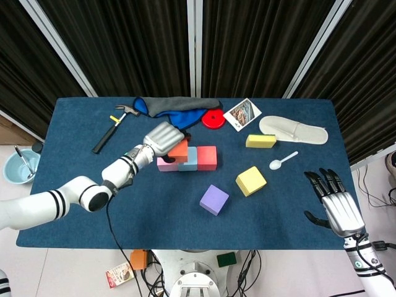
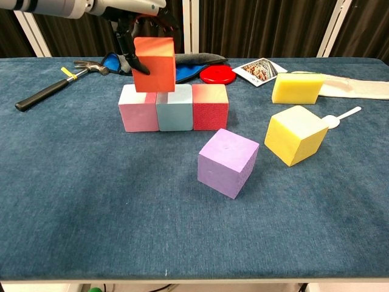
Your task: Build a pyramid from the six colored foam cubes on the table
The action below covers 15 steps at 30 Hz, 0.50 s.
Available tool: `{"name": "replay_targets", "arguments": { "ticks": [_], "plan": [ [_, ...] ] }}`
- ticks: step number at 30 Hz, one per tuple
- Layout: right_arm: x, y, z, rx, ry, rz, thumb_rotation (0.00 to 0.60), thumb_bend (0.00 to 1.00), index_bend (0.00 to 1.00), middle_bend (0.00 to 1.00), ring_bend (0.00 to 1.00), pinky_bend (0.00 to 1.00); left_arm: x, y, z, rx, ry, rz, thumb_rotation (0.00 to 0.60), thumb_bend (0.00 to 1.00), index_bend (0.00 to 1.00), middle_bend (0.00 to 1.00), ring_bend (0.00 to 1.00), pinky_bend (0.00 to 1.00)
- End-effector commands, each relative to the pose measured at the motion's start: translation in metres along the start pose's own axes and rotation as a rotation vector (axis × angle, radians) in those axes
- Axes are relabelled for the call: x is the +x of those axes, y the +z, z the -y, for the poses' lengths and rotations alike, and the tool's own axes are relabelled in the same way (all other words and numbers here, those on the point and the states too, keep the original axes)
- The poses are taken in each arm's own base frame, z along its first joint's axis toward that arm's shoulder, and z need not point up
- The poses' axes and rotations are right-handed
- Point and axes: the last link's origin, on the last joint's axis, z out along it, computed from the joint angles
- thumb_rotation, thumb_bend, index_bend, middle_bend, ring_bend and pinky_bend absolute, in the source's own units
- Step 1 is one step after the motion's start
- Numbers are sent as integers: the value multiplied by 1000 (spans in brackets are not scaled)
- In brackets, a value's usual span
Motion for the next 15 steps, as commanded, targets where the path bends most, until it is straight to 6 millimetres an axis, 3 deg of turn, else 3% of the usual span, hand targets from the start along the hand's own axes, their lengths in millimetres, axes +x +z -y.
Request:
{"name": "replay_targets", "arguments": {
  "ticks": [1,15],
  "plan": [
    [-1,0,0,-1,1,2,600,200,0,99,7,23,-5,4,0,10,-15,19,598,207,322,357,360,409],
    [-2,0,-3,-10,2,7,600,199,0,98,7,23,-12,10,-3,15,-17,17,569,207,321,346,347,384]
  ]
}}
